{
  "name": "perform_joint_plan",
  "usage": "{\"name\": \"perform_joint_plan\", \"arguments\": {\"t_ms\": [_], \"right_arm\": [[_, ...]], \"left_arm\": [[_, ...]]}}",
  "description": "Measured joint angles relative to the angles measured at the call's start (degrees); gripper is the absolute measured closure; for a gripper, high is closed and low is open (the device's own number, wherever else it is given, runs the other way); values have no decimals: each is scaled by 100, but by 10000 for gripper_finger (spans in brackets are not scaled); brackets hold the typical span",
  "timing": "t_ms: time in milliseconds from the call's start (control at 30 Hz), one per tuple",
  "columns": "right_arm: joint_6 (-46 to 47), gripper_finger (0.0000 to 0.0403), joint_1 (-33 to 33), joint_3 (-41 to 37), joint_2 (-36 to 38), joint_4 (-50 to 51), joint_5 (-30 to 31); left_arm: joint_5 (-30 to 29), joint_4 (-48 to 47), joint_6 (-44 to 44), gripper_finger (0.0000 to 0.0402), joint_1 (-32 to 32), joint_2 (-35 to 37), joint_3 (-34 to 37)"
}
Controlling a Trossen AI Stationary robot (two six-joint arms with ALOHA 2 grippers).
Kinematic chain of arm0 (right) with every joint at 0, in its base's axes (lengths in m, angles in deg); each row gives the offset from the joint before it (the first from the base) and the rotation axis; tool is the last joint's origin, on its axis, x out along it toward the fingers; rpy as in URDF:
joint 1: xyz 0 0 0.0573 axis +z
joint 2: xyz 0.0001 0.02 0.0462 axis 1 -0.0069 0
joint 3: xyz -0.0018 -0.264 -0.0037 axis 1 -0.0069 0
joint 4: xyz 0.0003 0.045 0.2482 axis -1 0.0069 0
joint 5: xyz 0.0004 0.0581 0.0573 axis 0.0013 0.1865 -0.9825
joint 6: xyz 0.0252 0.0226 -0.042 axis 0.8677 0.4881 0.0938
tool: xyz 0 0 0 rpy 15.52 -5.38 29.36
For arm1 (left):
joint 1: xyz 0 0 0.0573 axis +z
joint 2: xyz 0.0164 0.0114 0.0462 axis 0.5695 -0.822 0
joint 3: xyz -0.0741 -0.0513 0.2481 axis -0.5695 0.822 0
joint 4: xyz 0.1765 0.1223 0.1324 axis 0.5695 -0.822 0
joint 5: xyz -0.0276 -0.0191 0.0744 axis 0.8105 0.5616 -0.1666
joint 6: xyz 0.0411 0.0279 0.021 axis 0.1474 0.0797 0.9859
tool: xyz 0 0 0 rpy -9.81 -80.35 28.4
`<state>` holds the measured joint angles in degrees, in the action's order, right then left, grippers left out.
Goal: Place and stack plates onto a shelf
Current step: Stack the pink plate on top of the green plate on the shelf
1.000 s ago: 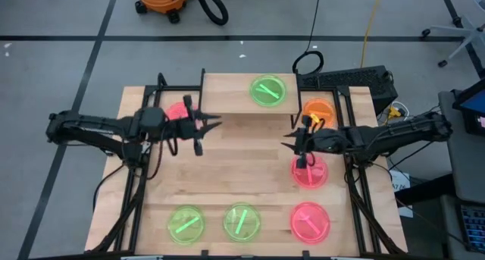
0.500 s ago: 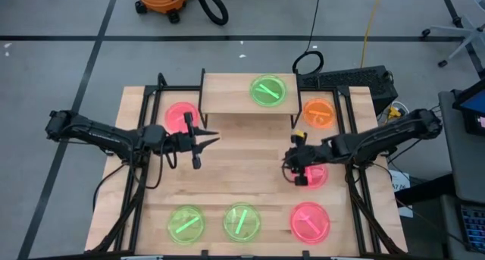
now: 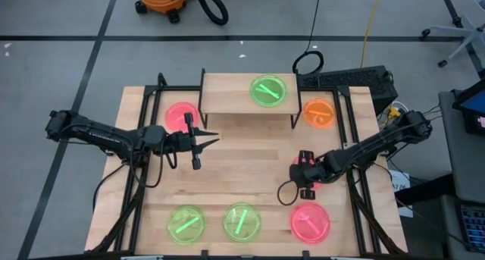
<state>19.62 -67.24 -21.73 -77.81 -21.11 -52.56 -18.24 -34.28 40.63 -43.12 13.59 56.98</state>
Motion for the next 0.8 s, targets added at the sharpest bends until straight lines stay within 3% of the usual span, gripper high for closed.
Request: {"name": "perform_joint_plan", "arguments": {"t_ms": [367, 800], "right_arm": [[670, 298, 690, 0, -359, -107, 186], [1353, 298, 750, 14, -982, 197, 408]], "left_arm": [[9, -113, -188, 321, 0, 0, 0], [13, -154, -413, 321, 0, 0, 0]]}}
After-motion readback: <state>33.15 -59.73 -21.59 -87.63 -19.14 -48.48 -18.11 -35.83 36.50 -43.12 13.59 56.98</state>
